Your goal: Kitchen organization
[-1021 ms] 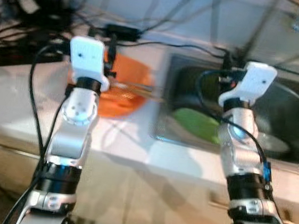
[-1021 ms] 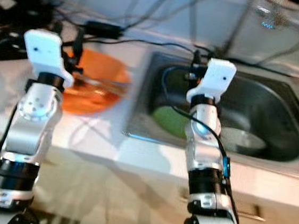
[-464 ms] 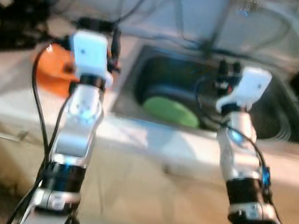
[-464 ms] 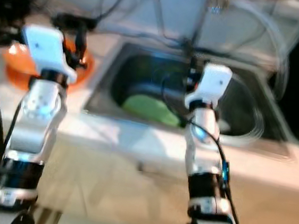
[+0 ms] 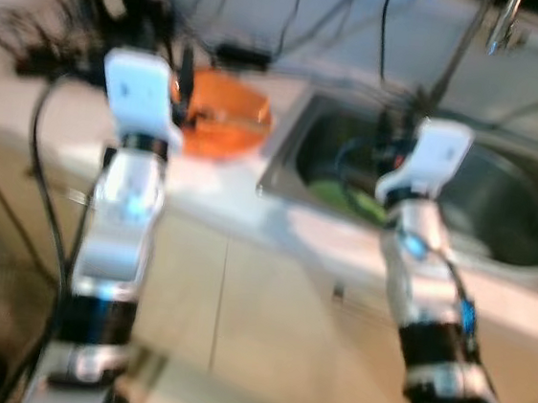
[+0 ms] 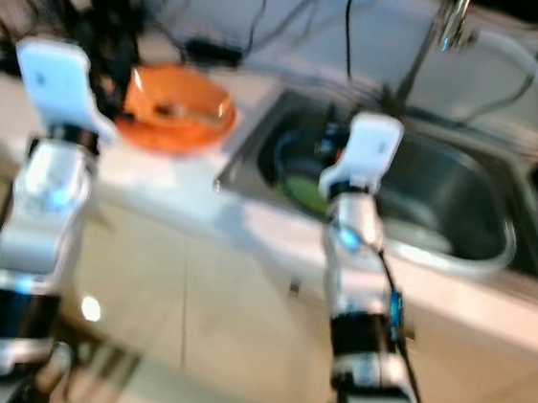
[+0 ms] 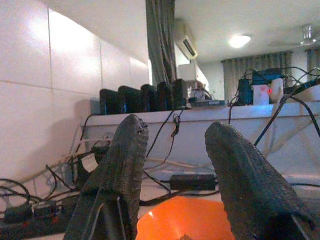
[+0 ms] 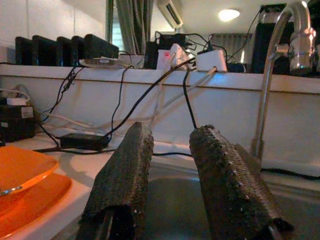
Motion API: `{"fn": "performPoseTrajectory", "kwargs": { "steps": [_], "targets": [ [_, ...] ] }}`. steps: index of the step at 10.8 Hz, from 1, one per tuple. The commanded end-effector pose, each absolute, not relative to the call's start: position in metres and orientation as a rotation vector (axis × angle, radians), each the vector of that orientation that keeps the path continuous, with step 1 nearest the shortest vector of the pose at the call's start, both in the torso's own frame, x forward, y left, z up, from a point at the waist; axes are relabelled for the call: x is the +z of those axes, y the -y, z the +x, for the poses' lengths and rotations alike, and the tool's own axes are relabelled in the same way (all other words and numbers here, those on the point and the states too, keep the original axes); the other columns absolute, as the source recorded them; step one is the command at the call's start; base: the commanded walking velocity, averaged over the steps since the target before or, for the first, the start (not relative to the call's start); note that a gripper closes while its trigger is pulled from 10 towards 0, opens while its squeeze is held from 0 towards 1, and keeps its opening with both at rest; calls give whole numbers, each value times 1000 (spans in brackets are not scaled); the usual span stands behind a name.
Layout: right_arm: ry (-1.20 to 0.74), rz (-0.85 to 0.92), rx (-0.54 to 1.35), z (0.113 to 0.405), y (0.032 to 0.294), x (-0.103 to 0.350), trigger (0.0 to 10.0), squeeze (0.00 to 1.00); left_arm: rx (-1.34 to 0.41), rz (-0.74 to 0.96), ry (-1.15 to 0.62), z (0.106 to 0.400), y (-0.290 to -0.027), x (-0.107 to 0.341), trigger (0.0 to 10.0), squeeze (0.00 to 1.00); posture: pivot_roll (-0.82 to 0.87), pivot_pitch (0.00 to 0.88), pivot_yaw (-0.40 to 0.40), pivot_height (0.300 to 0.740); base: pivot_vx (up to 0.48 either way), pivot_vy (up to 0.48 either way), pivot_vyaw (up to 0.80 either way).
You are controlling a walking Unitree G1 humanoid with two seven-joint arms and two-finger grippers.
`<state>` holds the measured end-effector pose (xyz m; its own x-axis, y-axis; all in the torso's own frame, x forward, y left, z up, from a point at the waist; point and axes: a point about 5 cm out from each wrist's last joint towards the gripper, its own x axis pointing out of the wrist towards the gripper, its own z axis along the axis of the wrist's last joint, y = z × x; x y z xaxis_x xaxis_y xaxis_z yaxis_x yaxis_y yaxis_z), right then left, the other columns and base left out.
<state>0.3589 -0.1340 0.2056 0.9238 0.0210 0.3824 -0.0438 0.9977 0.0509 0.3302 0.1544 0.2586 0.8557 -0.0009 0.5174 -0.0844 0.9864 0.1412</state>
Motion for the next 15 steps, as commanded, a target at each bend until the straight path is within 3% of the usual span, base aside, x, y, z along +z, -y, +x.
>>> {"fn": "performPoseTrajectory", "kwargs": {
  "steps": [1, 5, 11, 15],
  "targets": [
    [373, 60, 16, 361, 140, 204, 10000, 0, -10, 165, 517, 332, -144, 256, 10000, 0, 261, 50, -47, 740, 0, 0, 0],
    [329, 67, 12, 362, 139, 197, 10000, 0, -80, 126, 467, 330, -135, 243, 10000, 0, 259, 46, -44, 740, 0, 0, 0],
    [297, 67, 70, 363, 128, 189, 10000, 0, -96, 305, 398, 323, -138, 220, 10000, 0, 268, 27, -43, 740, 0, 0, -117],
    [294, 64, 78, 364, 127, 189, 10000, 0, -67, 295, 397, 324, -138, 221, 10000, 0, 265, 28, -45, 740, 0, 0, 0]
  ]
}}
